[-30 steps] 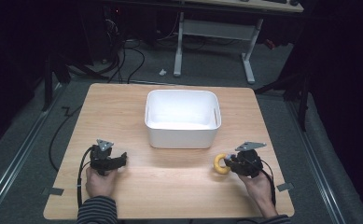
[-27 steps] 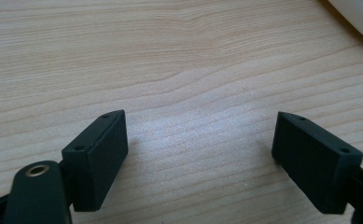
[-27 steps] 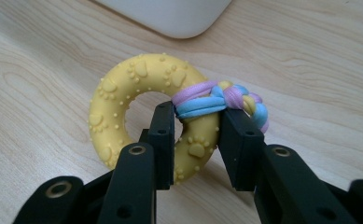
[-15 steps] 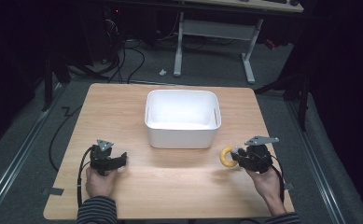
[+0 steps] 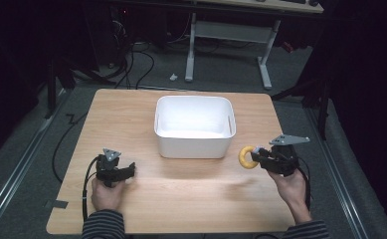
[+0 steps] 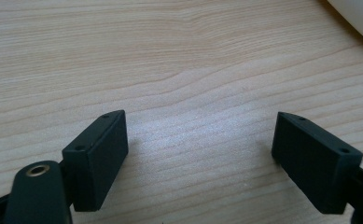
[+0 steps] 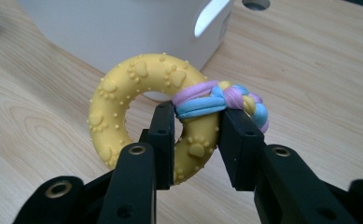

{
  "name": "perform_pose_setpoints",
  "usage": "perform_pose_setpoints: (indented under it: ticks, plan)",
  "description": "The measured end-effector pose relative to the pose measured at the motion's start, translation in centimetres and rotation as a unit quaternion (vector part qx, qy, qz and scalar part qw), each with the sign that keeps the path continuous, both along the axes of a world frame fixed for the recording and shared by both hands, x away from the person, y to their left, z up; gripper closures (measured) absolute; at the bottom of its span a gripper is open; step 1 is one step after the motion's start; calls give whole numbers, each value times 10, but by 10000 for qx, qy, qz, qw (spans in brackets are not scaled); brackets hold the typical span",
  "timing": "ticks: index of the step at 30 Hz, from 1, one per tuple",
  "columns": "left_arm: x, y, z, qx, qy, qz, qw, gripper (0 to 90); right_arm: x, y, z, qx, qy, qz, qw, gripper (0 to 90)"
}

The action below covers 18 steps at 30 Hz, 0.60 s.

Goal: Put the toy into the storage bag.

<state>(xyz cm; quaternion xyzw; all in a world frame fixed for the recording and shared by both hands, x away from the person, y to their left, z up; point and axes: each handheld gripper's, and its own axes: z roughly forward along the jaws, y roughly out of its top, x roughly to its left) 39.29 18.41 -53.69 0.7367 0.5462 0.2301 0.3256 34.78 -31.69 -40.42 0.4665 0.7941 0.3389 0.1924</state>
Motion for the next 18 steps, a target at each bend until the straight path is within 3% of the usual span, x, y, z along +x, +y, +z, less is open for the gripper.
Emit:
perform_pose_setpoints:
  ticks: [11,18]
  plan:
    - [0,0,0,0,0,-9,10000,190,7,3,32,3,-254,80,9996,682]
    - [0,0,0,-5,-1,-12,10000,192,20,13,53,-23,-391,165,9991,682]
